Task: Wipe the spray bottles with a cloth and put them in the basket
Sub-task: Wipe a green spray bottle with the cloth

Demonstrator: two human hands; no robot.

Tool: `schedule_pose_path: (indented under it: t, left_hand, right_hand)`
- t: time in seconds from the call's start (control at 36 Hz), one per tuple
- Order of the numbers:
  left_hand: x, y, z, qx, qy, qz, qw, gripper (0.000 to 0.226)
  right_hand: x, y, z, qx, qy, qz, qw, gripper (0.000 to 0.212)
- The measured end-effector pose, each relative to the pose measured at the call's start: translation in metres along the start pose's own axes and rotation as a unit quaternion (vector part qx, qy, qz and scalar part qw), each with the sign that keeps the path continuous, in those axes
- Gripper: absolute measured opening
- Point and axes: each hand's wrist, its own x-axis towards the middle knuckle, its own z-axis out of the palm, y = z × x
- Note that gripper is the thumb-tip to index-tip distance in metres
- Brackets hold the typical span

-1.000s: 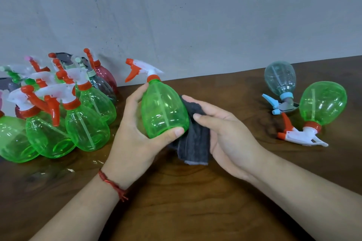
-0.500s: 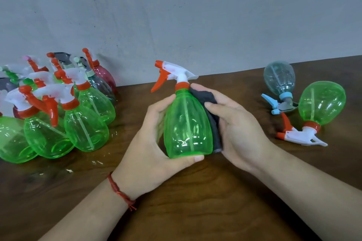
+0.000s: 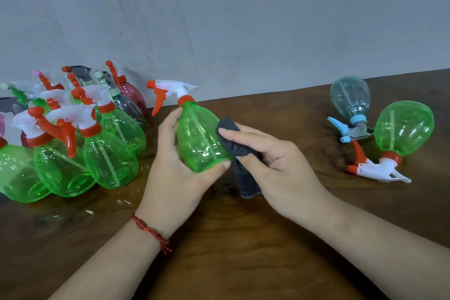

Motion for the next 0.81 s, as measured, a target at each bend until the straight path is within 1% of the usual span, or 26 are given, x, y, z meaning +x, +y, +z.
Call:
schedule_pose_path:
  t: [0.06, 0.11, 0.17, 0.22, 0.25, 0.28, 0.33, 0.42, 0.44, 0.47, 0.53, 0.56, 0.61, 0.64, 0.67, 0.69, 0.72, 0.75, 0.81]
  left_hand:
    - [0.000, 0.001, 0.002, -0.013, -0.025, -0.020, 0.999, 0.111]
    - [-0.001, 0.002, 0.002, -0.080, -0.059, -0.045, 0.994, 0.108]
    - [-0.001, 0.007, 0.002, -0.175, -0.071, -0.077, 0.979, 0.093]
    - [0.000, 0.012, 0.002, -0.264, -0.063, -0.118, 0.955, 0.071]
    - [0.002, 0.014, 0.002, -0.291, -0.058, -0.133, 0.946, 0.060]
    - [0.003, 0.016, 0.002, -0.302, -0.052, -0.146, 0.941, 0.053]
    - [0.006, 0.016, 0.001, -0.310, -0.049, -0.166, 0.935, 0.048]
    - [0.008, 0.013, -0.004, -0.322, -0.051, -0.186, 0.927, 0.050]
    - [0.008, 0.012, -0.005, -0.319, -0.046, -0.187, 0.928, 0.051]
    - [0.009, 0.011, -0.005, -0.317, -0.037, -0.187, 0.929, 0.051]
    - [0.010, 0.011, -0.006, -0.314, -0.012, -0.185, 0.931, 0.049]
    - [0.010, 0.012, -0.006, -0.313, 0.005, -0.183, 0.932, 0.049]
    - [0.010, 0.013, -0.006, -0.309, 0.035, -0.181, 0.933, 0.050]
    - [0.010, 0.013, -0.006, -0.308, 0.043, -0.181, 0.933, 0.050]
    - [0.010, 0.014, -0.006, -0.309, 0.049, -0.182, 0.932, 0.049]
    - [0.010, 0.014, -0.005, -0.312, 0.055, -0.181, 0.931, 0.049]
    - [0.010, 0.014, -0.005, -0.318, 0.058, -0.178, 0.929, 0.050]
    - [0.010, 0.015, -0.003, -0.327, 0.060, -0.173, 0.927, 0.051]
    - [0.009, 0.017, -0.001, -0.348, 0.060, -0.155, 0.923, 0.053]
  right_hand:
    - [0.002, 0.001, -0.003, -0.010, 0.000, 0.008, 1.000, 0.039]
    - [0.005, 0.001, -0.006, -0.003, 0.004, 0.026, 1.000, 0.042]
    - [0.008, 0.000, -0.009, 0.002, 0.014, 0.041, 0.999, 0.047]
    - [0.009, -0.001, -0.011, 0.000, 0.019, 0.047, 0.999, 0.050]
    - [0.009, -0.001, -0.011, 0.001, 0.020, 0.048, 0.999, 0.050]
    - [0.009, -0.001, -0.011, 0.001, 0.017, 0.047, 0.999, 0.050]
    - [0.009, 0.000, -0.009, 0.002, 0.012, 0.043, 0.999, 0.050]
    - [0.010, -0.001, -0.008, 0.030, 0.000, 0.055, 0.998, 0.046]
    - [0.008, -0.001, -0.007, 0.023, -0.005, 0.052, 0.998, 0.045]
    - [0.006, -0.002, -0.006, 0.001, -0.009, 0.039, 0.999, 0.045]
    - [0.001, -0.002, -0.003, -0.076, -0.028, -0.022, 0.997, 0.044]
    - [-0.001, -0.002, -0.001, -0.127, -0.051, -0.061, 0.989, 0.044]
    - [-0.003, -0.004, -0.001, -0.224, -0.117, -0.125, 0.959, 0.047]
    - [-0.003, -0.004, -0.001, -0.252, -0.144, -0.142, 0.946, 0.048]
    - [-0.002, -0.004, -0.001, -0.262, -0.155, -0.150, 0.941, 0.049]
    - [-0.002, -0.003, -0.002, -0.255, -0.144, -0.147, 0.945, 0.051]
    - [-0.001, -0.003, -0.002, -0.233, -0.116, -0.133, 0.956, 0.052]
    - [0.001, -0.002, -0.003, -0.197, -0.080, -0.105, 0.972, 0.052]
    - [0.003, -0.004, -0.003, -0.088, -0.023, -0.012, 0.996, 0.046]
